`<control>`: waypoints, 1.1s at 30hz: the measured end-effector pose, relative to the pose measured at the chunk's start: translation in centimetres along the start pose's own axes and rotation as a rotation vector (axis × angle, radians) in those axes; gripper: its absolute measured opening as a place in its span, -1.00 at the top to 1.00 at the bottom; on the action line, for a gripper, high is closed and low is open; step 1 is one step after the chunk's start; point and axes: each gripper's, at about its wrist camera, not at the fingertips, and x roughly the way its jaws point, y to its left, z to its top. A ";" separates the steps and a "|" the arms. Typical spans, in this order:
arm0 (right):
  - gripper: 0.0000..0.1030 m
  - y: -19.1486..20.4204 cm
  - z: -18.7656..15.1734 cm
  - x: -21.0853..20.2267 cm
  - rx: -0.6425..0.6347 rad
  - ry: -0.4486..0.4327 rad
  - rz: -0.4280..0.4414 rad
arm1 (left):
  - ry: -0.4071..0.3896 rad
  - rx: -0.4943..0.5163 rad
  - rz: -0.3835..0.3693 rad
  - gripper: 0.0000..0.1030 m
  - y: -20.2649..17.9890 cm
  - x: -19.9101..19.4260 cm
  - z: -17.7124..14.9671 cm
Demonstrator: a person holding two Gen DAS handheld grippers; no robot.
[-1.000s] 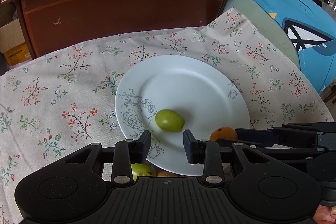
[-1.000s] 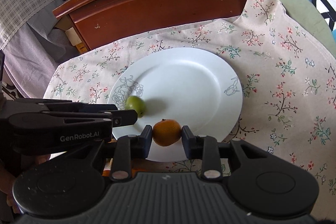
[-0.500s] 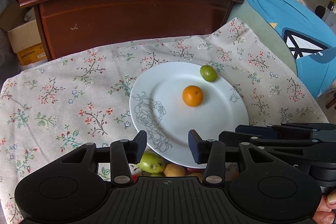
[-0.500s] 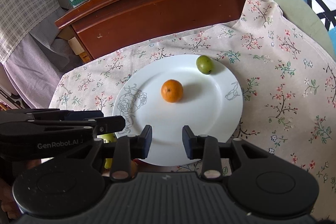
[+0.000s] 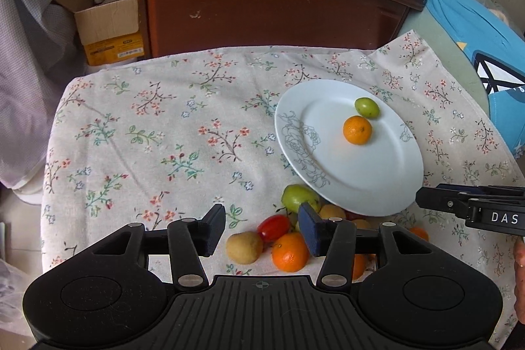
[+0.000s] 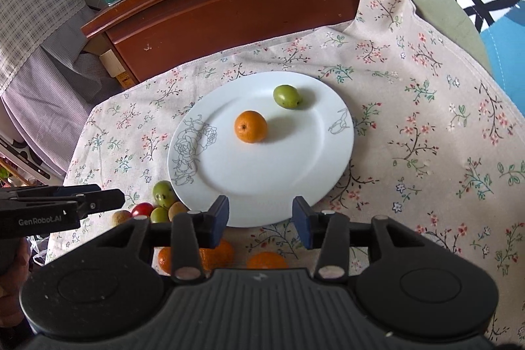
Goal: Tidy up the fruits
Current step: 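Move the right gripper to another mandarin while the left gripper reaches a brown kiwi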
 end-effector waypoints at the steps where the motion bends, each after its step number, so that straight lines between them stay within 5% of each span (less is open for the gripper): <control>1: 0.15 0.0 -0.2 -0.2 -0.003 0.000 0.001 | 0.006 -0.002 0.015 0.07 0.2 -0.1 -0.3; 16: 0.16 -0.4 -3.3 -2.7 0.019 0.015 0.016 | 0.028 0.056 0.037 0.09 1.3 -0.8 -3.2; 33: 0.29 -1.3 -3.9 -0.3 0.122 0.068 0.016 | 0.050 0.193 0.011 0.14 0.2 2.0 -3.9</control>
